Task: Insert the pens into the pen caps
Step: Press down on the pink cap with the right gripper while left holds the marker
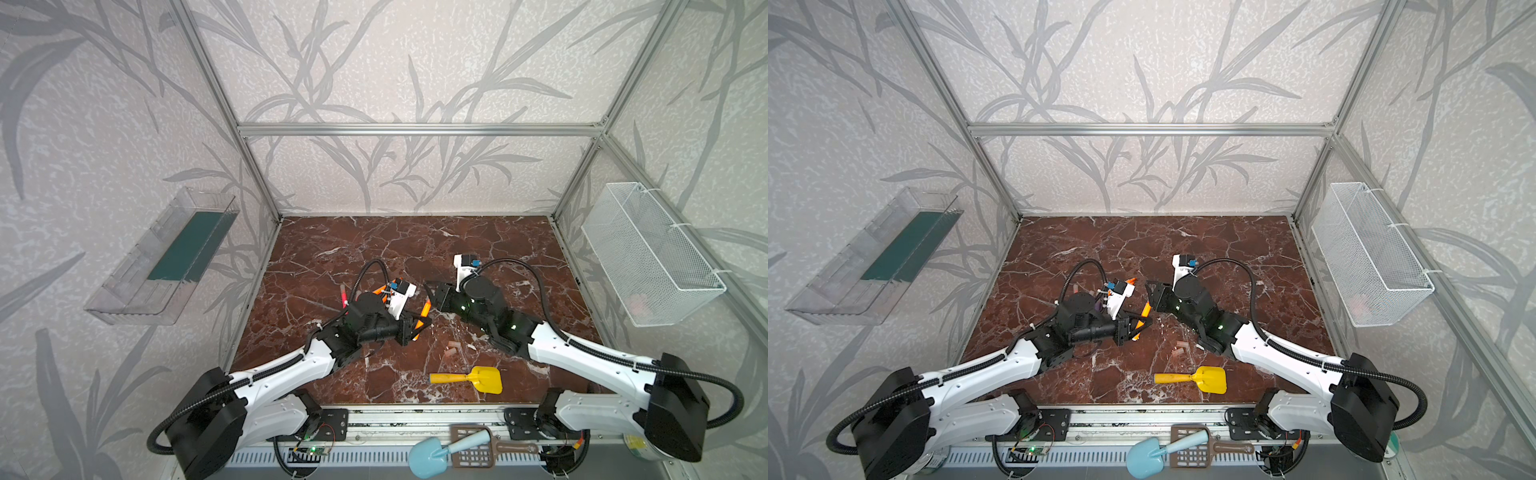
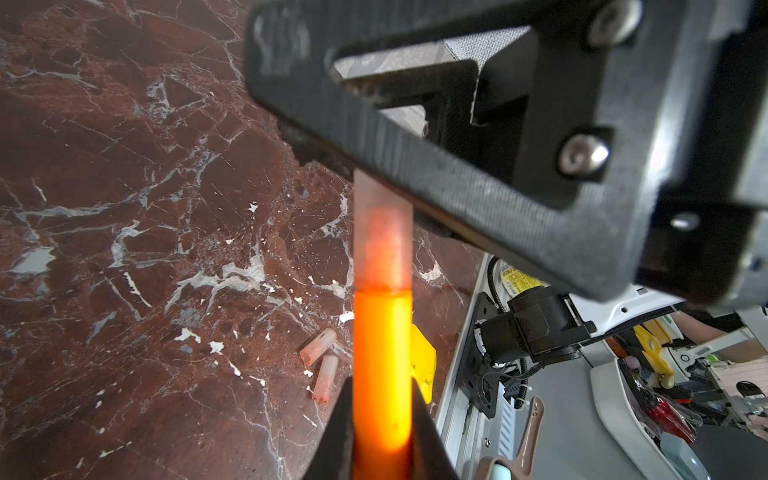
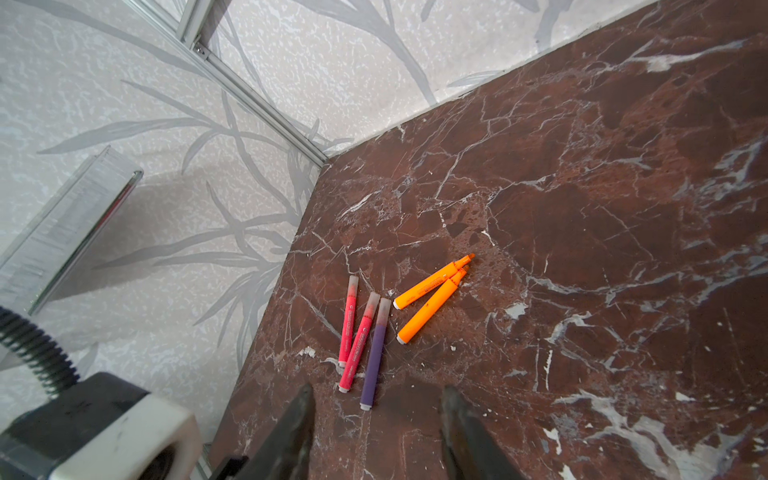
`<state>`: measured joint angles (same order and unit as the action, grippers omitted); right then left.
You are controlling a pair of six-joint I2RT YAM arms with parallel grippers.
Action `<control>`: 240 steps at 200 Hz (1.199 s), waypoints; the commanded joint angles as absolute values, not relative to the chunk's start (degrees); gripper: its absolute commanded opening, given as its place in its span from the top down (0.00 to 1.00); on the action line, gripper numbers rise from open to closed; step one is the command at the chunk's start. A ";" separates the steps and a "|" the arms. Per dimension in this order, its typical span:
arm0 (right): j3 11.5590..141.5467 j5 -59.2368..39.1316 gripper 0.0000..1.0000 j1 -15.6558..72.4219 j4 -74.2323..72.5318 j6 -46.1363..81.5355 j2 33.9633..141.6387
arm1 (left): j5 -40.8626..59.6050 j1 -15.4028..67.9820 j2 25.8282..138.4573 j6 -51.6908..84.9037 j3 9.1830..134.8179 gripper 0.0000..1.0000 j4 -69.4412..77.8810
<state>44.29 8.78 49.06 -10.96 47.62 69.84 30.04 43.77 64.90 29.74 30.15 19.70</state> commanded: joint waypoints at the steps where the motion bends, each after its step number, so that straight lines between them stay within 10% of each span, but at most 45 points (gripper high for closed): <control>1: 46.07 6.85 0.59 48.87 -12.02 48.17 69.87 | 29.71 44.00 63.81 28.64 31.39 1.00 19.60; 95: 43.52 0.11 0.99 48.92 -14.66 50.36 70.90 | 28.59 43.91 63.72 28.81 31.21 1.00 19.47; 240: 36.72 11.96 1.00 65.37 -19.73 58.23 73.80 | 16.81 40.48 59.06 28.76 30.19 1.00 12.48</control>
